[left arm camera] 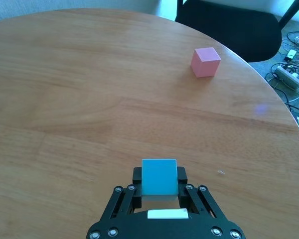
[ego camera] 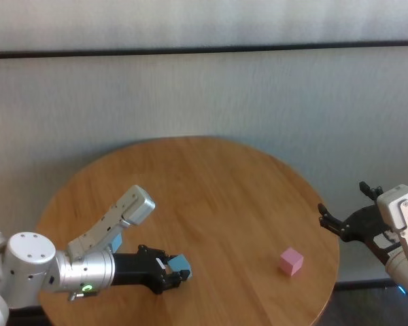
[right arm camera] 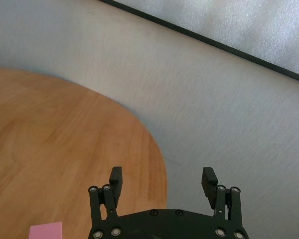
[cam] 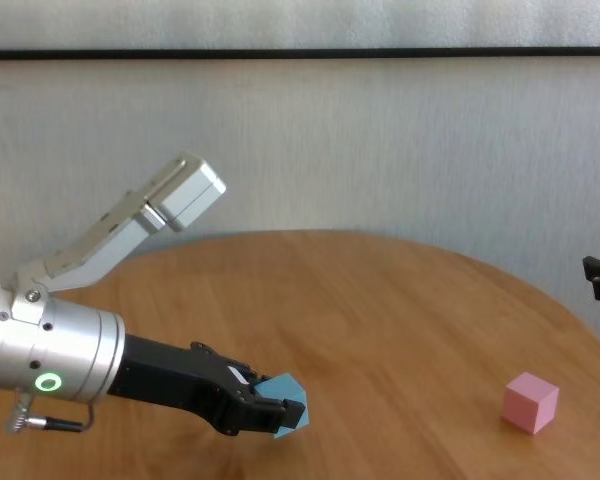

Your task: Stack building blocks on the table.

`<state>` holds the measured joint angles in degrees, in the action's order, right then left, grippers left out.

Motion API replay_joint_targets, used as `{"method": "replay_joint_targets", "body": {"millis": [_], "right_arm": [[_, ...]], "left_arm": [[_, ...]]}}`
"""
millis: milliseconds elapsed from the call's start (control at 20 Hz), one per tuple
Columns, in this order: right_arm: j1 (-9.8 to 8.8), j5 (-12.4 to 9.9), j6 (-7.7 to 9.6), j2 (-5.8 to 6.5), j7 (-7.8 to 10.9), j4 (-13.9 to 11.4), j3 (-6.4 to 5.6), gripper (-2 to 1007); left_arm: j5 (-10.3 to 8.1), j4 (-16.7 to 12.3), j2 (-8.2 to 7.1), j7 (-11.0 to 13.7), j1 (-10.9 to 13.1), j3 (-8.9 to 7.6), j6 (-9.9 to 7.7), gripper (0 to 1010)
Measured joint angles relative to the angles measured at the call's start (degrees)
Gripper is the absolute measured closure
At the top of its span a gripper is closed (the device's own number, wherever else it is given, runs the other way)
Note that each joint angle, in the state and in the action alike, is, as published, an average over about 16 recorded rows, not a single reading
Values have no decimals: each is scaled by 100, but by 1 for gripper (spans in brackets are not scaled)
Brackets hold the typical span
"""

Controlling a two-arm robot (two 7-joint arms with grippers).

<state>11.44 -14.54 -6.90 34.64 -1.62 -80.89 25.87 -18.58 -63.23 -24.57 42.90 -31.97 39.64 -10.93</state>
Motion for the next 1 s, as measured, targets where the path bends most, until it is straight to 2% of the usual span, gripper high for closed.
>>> {"method": "replay_joint_targets", "body": {"millis": [200, 450, 750, 1000], "right_arm": [[0, 0, 0, 0, 0, 0, 0, 0], [0, 0, 0, 0, 0, 0, 0, 0], [0, 0, 0, 0, 0, 0, 0, 0], [0, 0, 0, 0, 0, 0, 0, 0]], "left_arm": [[-7, -1, -3, 5, -1, -3, -1, 594], [-7, -8, -6, -2, 3, -7, -2, 516], [-26, -35, -23, 7, 19, -24, -2, 352], [-200, -218, -152, 46, 129, -159, 15, 188]]}}
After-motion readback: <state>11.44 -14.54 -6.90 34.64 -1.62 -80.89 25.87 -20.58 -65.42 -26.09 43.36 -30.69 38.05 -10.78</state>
